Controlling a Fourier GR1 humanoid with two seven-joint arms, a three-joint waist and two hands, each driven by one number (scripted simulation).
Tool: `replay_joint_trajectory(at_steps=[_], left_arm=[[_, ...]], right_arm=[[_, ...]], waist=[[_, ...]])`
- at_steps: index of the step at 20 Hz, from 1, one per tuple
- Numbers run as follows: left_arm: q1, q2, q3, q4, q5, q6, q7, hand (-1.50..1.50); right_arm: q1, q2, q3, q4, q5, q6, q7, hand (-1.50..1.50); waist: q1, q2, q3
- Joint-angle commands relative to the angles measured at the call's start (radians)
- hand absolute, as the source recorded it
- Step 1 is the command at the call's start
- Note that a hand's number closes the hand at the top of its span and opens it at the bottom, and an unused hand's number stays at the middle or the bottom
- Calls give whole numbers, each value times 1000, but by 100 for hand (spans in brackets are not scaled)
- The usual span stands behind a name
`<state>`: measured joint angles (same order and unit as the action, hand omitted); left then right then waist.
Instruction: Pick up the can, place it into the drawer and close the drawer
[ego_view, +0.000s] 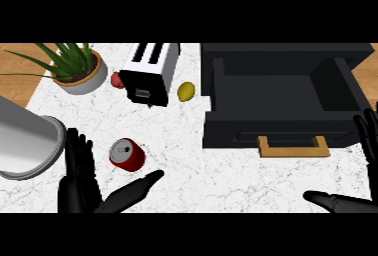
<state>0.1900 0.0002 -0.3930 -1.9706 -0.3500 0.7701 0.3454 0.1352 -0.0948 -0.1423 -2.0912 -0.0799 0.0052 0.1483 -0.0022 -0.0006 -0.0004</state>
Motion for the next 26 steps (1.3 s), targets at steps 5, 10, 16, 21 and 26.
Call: replay_joint_trajectory(at_steps=[5,10,16,21,26], left_arm=[[13,0,12,228,164,63,-244,-150],[15,0,72,291,288,69,-351,-150],[-12,0,136,490,489,22,-579,-150],[-77,0,158,564,520,43,-596,-150],[-162,0,227,803,665,-56,-771,-150]], right_arm=[[-36,-22,-54,-56,-43,3,84,-150],[156,20,-53,-78,-36,84,-62,-150],[76,16,-49,-114,-7,45,46,-150],[24,36,-13,-108,40,22,85,-150],[-21,-21,-101,-141,-56,49,143,-150]], waist=[[1,0,0],[-3,-1,0],[0,0,0],[2,0,0],[0,1,0]])
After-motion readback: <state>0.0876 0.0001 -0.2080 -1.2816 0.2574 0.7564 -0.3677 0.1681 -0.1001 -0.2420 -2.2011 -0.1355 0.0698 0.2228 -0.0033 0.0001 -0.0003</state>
